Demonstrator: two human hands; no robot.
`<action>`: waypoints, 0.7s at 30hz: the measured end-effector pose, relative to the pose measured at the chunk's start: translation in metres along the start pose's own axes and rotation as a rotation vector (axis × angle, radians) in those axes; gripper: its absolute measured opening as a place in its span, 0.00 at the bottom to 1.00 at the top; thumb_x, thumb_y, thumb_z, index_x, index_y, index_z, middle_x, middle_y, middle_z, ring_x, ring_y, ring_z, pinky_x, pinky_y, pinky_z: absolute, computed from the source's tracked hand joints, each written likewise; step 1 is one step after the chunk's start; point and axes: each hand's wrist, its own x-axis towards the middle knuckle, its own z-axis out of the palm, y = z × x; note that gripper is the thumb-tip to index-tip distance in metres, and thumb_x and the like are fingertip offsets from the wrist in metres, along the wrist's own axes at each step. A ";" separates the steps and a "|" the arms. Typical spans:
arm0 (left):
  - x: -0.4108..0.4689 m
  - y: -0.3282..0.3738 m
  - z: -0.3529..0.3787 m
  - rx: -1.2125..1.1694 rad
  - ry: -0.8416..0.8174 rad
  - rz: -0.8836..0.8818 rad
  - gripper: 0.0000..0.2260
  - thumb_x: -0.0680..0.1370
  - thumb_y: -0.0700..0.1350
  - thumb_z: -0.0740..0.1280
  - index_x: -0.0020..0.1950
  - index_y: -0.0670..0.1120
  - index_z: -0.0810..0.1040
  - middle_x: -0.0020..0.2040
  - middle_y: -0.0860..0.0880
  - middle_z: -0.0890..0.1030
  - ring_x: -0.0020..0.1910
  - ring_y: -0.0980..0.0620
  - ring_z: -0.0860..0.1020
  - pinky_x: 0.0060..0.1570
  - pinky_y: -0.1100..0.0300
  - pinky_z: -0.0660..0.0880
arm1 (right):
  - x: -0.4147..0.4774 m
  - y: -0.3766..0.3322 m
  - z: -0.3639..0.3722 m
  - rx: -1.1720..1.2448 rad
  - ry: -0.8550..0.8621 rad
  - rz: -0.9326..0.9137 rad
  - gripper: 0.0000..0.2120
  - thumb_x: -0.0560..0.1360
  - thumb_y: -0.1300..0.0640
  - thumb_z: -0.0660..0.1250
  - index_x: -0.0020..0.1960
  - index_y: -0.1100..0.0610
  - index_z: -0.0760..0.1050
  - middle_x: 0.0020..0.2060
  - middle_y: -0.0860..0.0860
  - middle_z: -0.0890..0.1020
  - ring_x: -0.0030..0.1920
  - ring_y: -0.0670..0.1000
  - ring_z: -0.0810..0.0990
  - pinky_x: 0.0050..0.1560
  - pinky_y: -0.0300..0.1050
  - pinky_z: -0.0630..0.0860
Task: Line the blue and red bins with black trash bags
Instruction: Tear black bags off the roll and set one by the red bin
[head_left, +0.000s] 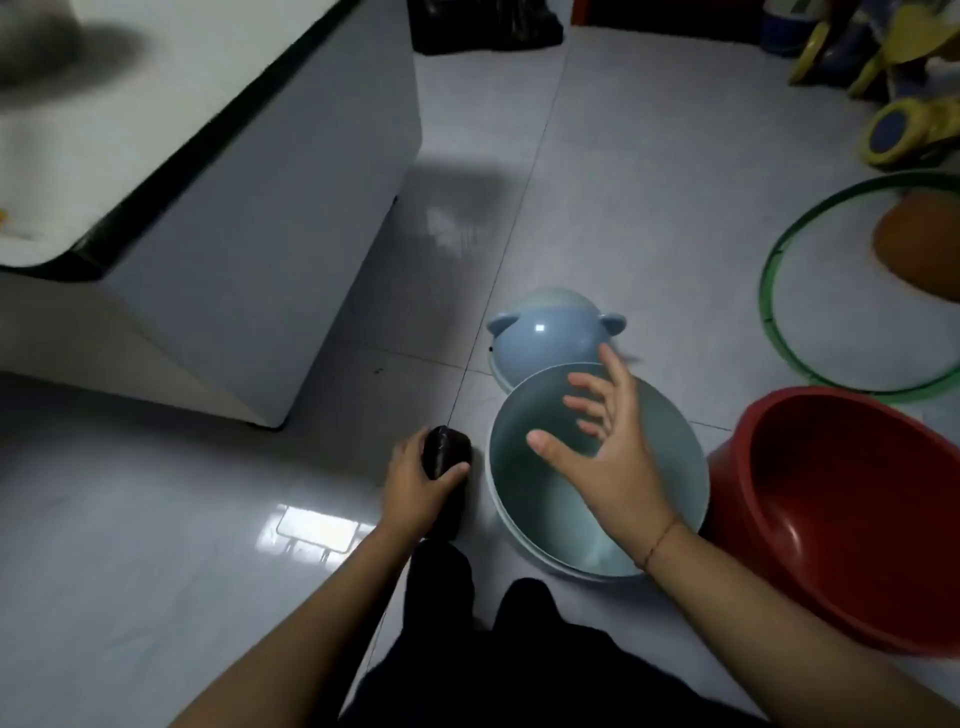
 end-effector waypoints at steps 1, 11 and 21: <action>0.004 -0.007 0.006 0.013 -0.007 -0.023 0.35 0.68 0.52 0.76 0.71 0.46 0.67 0.66 0.42 0.72 0.65 0.43 0.71 0.63 0.53 0.67 | 0.001 0.004 0.003 0.006 -0.003 0.008 0.44 0.66 0.58 0.76 0.72 0.43 0.53 0.63 0.45 0.72 0.62 0.45 0.73 0.67 0.50 0.69; 0.030 -0.039 0.047 0.145 -0.061 -0.241 0.37 0.61 0.55 0.77 0.64 0.45 0.67 0.60 0.43 0.75 0.58 0.42 0.75 0.55 0.46 0.75 | 0.031 0.023 0.003 0.013 0.051 0.035 0.42 0.68 0.57 0.74 0.72 0.41 0.52 0.65 0.48 0.71 0.62 0.44 0.74 0.67 0.51 0.69; 0.031 0.010 -0.009 -0.609 -0.092 -0.270 0.29 0.57 0.51 0.79 0.56 0.49 0.76 0.49 0.45 0.84 0.46 0.44 0.83 0.39 0.54 0.79 | 0.029 0.020 -0.001 0.024 0.017 0.081 0.42 0.68 0.56 0.74 0.74 0.46 0.53 0.65 0.48 0.71 0.63 0.45 0.73 0.67 0.49 0.69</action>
